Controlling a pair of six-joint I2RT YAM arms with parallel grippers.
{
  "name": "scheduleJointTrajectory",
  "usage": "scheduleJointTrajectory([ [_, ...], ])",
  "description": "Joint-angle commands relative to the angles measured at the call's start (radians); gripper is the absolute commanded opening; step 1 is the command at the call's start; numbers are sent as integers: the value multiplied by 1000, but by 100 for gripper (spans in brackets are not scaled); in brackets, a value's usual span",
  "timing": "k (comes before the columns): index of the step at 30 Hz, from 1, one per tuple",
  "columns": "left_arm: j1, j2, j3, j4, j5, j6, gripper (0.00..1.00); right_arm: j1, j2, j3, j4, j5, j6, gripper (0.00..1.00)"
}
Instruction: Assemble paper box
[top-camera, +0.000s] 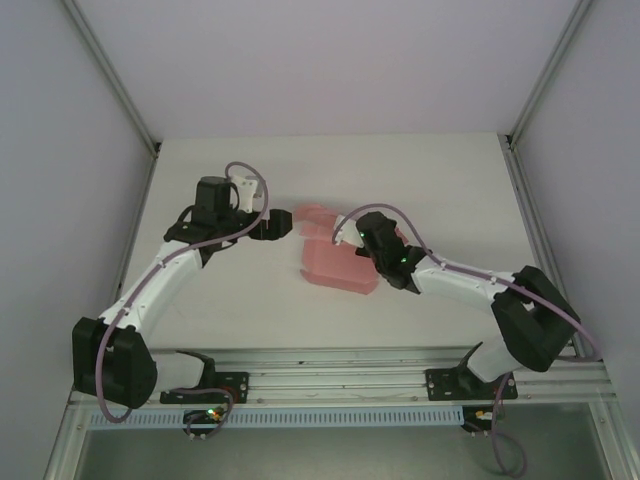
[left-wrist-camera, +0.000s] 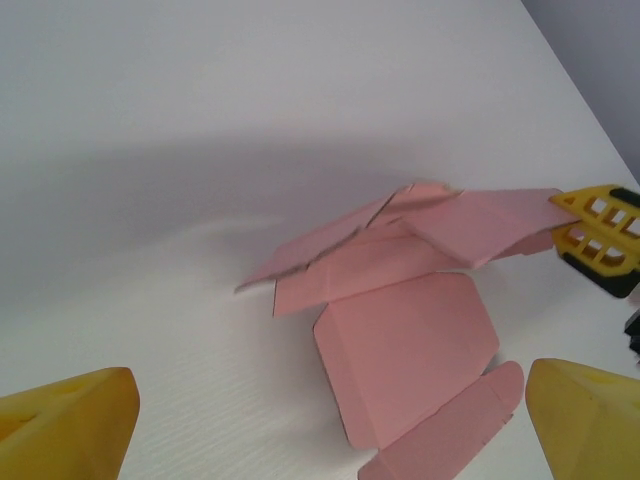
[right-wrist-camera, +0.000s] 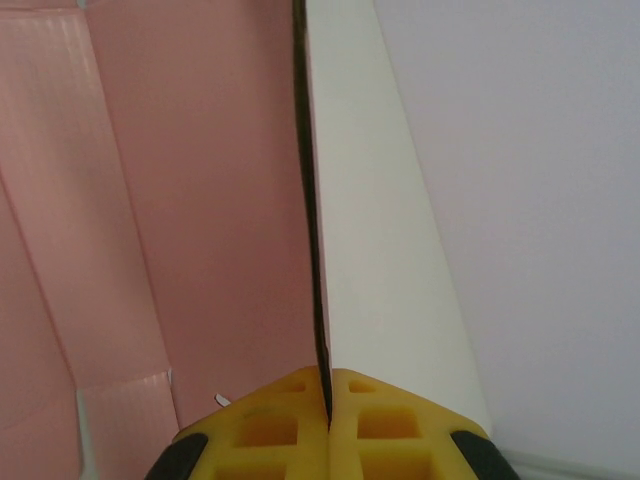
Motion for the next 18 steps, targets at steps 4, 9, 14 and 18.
scheduleJointTrajectory([
  [4,4,57,35,25,-5,-43,100,29,61,-18,184,6,-149,0],
  [9,-13,139,60,66,-1,-41,100,29,60,8,108,-39,-93,0],
  [14,-34,255,103,88,-16,-49,100,29,66,39,15,-66,-41,0],
  [18,-47,319,117,147,27,-66,100,30,57,46,-9,-88,3,0],
])
